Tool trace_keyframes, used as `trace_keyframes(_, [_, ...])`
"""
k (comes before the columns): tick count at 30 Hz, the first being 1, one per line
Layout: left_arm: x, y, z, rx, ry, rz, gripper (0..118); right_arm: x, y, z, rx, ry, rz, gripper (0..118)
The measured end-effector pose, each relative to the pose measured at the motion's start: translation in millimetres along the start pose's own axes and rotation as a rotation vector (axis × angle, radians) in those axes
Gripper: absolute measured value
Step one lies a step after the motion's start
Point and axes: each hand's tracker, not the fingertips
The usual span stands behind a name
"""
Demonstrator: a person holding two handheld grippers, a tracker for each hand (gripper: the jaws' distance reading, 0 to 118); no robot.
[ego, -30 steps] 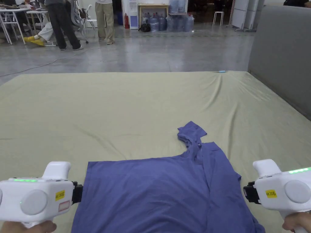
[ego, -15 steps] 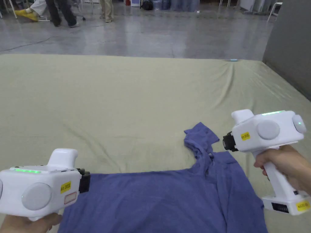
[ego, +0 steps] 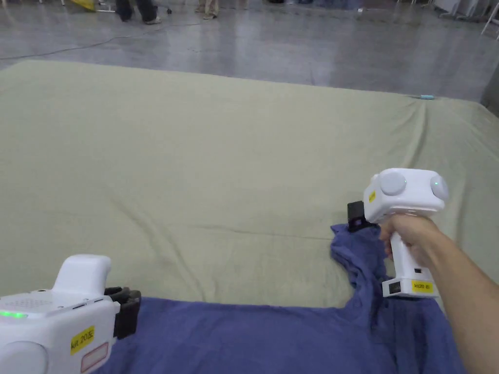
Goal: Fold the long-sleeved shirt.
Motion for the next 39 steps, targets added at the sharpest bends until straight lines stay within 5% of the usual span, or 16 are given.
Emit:
trace_keyframes(2, [6, -1, 5, -0.003, 0.007, -0.007, 0, 4, -4, -7, -0.004, 0.035, -0.038, 46])
trace_keyframes(3, [5, -1, 6, -0.005, 0.01, -0.006, 0, 5, -5, -6, 0.005, 0.023, -0.045, 33])
trace_keyframes(4, [4, -1, 6, -0.008, 0.009, -0.005, 0, 2, -7, 0, 0.0, 0.027, -0.035, 2])
trace_keyframes(5, [5, -1, 6, -0.012, 0.005, -0.006, 0, 1, -7, 5, 0.001, 0.059, -0.02, 1])
trace_keyframes(8, [12, -1, 12, 0.003, 0.013, 0.005, 0, -10, -8, 24, 0.061, -0.039, 0.019, 1])
trace_keyframes(19, [31, -11, 73, 0.04, -0.033, -0.008, 0, 14, -117, 245, 0.338, 0.216, 0.113, 1])
trace_keyframes(24, [42, -24, 106, 0.06, -0.048, -0.031, 0, 18, -213, 307, 0.342, 0.213, 0.19, 1])
trace_keyframes(35, [59, -66, 147, 0.055, -0.091, -0.021, 0, 21, -355, 268, 0.078, 0.178, 0.25, 5])
trace_keyframes(39, [69, -70, 161, 0.057, -0.101, -0.011, 0, 21, -370, 232, -0.04, 0.134, 0.212, 8])
